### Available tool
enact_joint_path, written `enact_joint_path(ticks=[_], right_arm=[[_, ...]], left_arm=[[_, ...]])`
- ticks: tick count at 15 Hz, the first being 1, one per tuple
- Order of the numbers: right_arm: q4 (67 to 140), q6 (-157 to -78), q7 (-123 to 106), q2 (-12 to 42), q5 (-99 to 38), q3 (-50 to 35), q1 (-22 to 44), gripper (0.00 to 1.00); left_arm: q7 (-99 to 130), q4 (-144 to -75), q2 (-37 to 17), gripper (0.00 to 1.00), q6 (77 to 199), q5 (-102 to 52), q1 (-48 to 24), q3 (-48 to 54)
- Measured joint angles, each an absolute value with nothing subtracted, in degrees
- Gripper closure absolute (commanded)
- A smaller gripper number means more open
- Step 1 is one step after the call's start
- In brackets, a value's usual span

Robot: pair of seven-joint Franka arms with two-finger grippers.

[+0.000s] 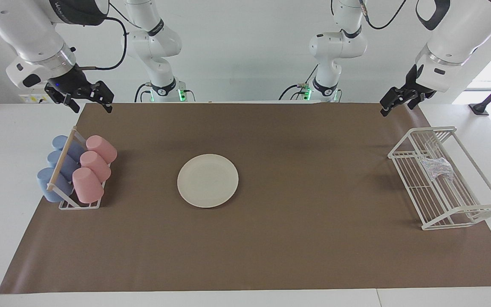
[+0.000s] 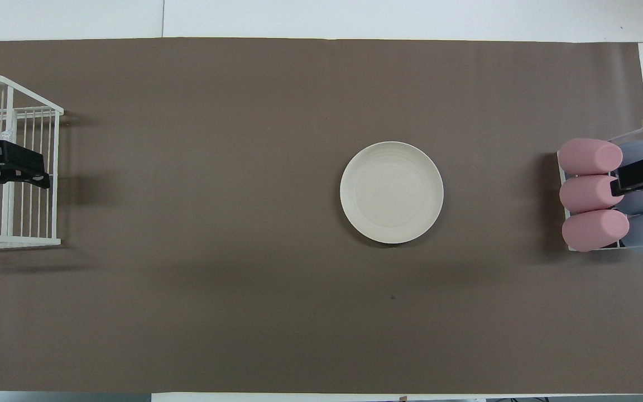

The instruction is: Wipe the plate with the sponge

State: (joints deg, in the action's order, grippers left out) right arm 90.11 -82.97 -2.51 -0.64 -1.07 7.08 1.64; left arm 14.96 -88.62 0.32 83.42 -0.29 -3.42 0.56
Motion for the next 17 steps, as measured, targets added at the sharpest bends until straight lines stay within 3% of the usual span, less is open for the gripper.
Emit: enact_joint_path(ticks=[9, 17], right_arm=[[90.1, -83.0, -0.7, -0.6, -1.1, 7.1, 1.6, 0.00], [90.1, -82.9, 7.1, -0.6, -1.1, 7.0, 1.8, 0.00]], left_arm=[[17.5, -91.5, -2.1, 0.00, 85.8, 15.2, -6.8, 1.3], [18.3, -96.4, -13.6, 0.00, 91.4, 42.9, -11.4, 1.4]])
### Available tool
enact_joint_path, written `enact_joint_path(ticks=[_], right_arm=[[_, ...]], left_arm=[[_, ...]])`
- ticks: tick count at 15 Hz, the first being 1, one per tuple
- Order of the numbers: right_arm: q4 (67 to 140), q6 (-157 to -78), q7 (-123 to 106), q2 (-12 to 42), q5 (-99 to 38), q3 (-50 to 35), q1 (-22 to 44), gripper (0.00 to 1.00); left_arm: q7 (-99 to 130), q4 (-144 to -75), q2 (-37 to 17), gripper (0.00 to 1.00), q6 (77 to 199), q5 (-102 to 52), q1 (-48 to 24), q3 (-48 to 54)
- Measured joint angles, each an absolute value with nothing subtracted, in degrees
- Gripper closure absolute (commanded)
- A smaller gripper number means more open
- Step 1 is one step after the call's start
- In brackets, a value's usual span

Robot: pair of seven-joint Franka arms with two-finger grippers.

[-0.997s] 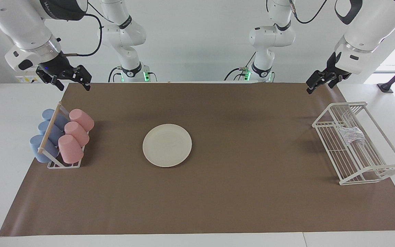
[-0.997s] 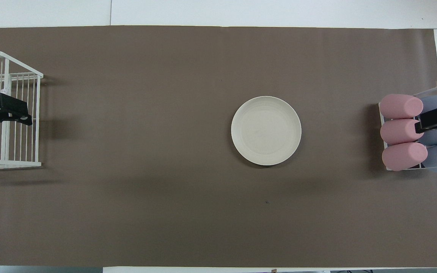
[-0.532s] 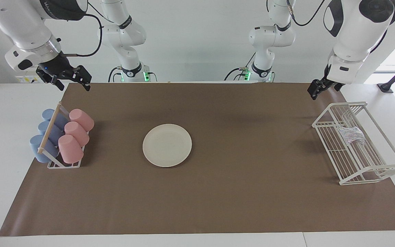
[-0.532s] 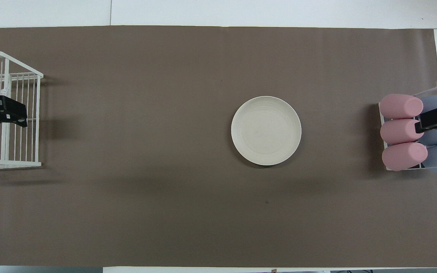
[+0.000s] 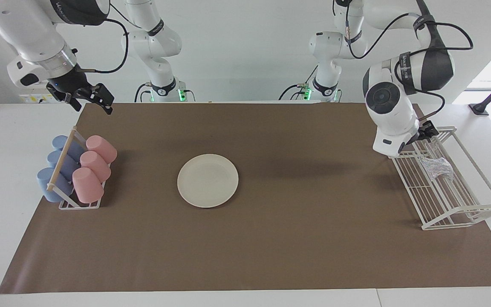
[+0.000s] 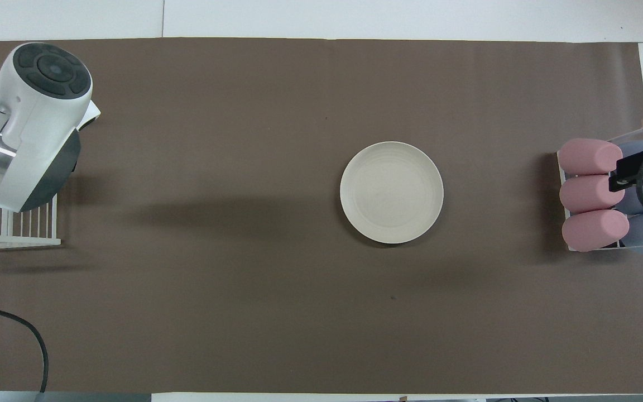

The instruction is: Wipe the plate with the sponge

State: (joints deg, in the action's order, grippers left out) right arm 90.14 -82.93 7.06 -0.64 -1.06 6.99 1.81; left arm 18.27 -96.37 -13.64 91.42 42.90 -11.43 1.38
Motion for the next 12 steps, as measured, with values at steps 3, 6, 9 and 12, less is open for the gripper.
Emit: enact_joint_path(ticks=[3, 6, 9, 12], right_arm=[[90.1, -82.9, 12.9, -0.6, -1.1, 6.9, 1.8, 0.00], [90.1, -82.7, 21.0, -0.6, -1.3, 6.1, 1.9, 0.00], [90.1, -82.0, 29.3, -0.6, -3.1, 5.8, 1.9, 0.00], [90.1, -81.9, 36.1, -0.6, -5.1, 5.3, 1.9, 0.00]], left_arm=[[18.3, -95.1, -18.5, 0.00, 92.3, 49.3, -11.2, 1.0], [18.4, -92.8, -23.0, 0.00, 92.7, 53.3, -10.8, 0.9], [18.4, -91.8, -24.2, 0.00, 94.4, 54.5, -9.9, 0.6], [18.3, -91.6, -24.2, 0.02, 95.5, 54.9, -8.8, 0.6]])
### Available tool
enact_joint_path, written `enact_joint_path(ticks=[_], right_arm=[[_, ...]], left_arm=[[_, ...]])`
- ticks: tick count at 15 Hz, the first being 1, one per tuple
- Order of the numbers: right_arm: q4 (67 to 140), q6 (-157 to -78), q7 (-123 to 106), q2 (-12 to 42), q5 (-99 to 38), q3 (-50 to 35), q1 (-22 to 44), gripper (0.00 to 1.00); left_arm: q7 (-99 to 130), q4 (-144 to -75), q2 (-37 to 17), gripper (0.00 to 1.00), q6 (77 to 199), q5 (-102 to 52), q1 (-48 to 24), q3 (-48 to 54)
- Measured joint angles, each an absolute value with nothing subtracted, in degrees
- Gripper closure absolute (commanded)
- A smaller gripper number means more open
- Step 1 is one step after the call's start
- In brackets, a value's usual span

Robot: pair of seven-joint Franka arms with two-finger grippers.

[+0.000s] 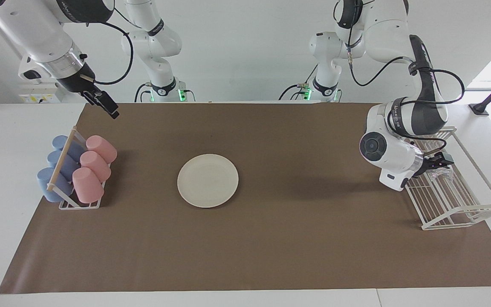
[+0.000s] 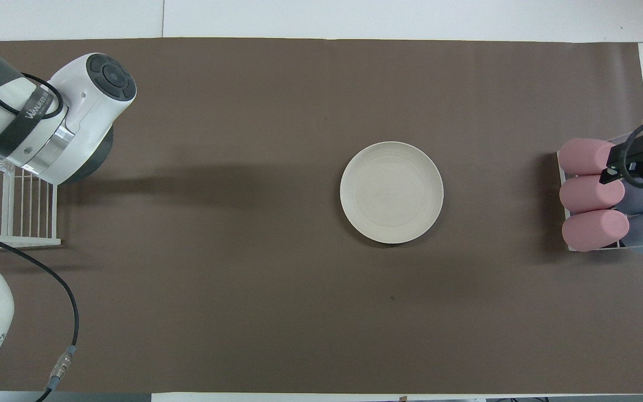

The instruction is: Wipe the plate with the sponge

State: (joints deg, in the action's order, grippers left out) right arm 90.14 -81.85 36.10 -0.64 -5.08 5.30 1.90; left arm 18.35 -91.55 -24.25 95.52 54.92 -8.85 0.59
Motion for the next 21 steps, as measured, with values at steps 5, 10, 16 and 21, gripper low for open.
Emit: enact_joint_path(ticks=[5, 10, 16, 21], right_arm=[[90.1, -81.8, 48.7, -0.8, -5.6, 2.6, 1.9, 0.00], [90.1, -81.7, 63.9, -1.6, -5.6, -0.9, 2.0, 0.00], [90.1, -80.9, 64.7, -1.7, -5.6, -1.8, 2.0, 0.00], [90.1, -80.9, 64.7, -1.7, -5.6, -1.8, 2.0, 0.00]], left_arm=[[18.3, -91.5, -24.3, 0.77, 97.1, 55.0, -8.6, 0.6], [18.3, -91.5, -24.3, 1.00, 97.1, 55.2, -8.6, 0.6], [18.4, -90.5, -24.3, 1.00, 96.1, 54.4, -8.7, 0.8], [18.4, -80.6, -21.5, 1.00, 87.1, 32.1, -8.6, 0.5]])
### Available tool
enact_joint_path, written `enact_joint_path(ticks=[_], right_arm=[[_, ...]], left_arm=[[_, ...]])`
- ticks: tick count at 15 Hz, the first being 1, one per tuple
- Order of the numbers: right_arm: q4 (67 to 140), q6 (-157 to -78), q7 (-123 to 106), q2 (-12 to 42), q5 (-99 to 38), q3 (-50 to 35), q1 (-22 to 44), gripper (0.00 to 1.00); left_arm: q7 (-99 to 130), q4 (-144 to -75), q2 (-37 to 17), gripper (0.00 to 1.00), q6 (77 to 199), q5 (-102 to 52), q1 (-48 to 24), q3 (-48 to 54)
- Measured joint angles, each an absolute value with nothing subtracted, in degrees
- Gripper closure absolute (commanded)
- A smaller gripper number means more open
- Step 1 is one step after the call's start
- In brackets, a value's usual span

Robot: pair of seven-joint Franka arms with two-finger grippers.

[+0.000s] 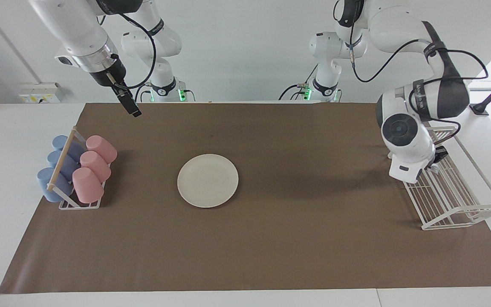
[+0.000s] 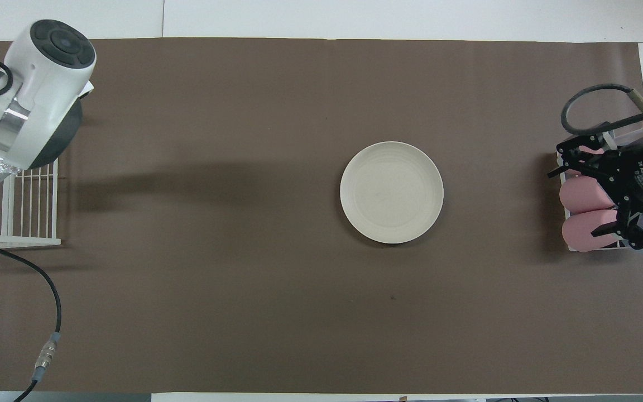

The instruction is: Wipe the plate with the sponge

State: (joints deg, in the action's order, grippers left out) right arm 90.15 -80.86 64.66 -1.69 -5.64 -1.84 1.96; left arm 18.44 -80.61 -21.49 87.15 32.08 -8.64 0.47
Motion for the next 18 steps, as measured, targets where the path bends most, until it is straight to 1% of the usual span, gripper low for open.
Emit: enact_joint_path(ticks=[4, 7, 9, 11, 12, 14, 18], right_arm=[[90.2, -80.9, 64.8, -1.7, -5.6, -1.8, 2.0, 0.00], [90.2, -80.9, 67.6, -1.7, -6.5, -2.0, 2.0, 0.00], [90.2, -80.9, 71.6, -1.7, -8.0, -2.4, 2.0, 0.00], [90.2, -80.9, 74.5, -1.7, -8.3, -3.4, 2.0, 0.00], [90.1, -80.9, 75.9, -1.8, -8.3, -4.1, 2.1, 0.00], [90.1, -80.9, 79.2, -1.9, -8.4, -6.0, 2.1, 0.00], [90.1, -80.9, 86.5, -2.2, -8.4, -10.5, 2.4, 0.00]], left_arm=[[19.2, -76.7, -17.0, 1.00, 81.8, 9.6, -7.9, -0.2], [19.9, -76.6, -13.3, 1.00, 80.6, -8.8, -2.8, -0.5], [19.7, -78.4, -11.7, 1.00, 79.7, -19.5, 1.1, -0.6], [19.5, -83.0, -9.9, 1.00, 80.0, -28.5, 2.8, -0.6], [19.2, -86.3, -8.7, 1.00, 81.2, -33.1, 3.0, -0.6], [15.9, -95.1, -5.2, 1.00, 86.0, -42.8, 3.2, -0.5], [4.4, -113.5, 3.9, 1.00, 93.2, -59.6, 3.2, -0.3]])
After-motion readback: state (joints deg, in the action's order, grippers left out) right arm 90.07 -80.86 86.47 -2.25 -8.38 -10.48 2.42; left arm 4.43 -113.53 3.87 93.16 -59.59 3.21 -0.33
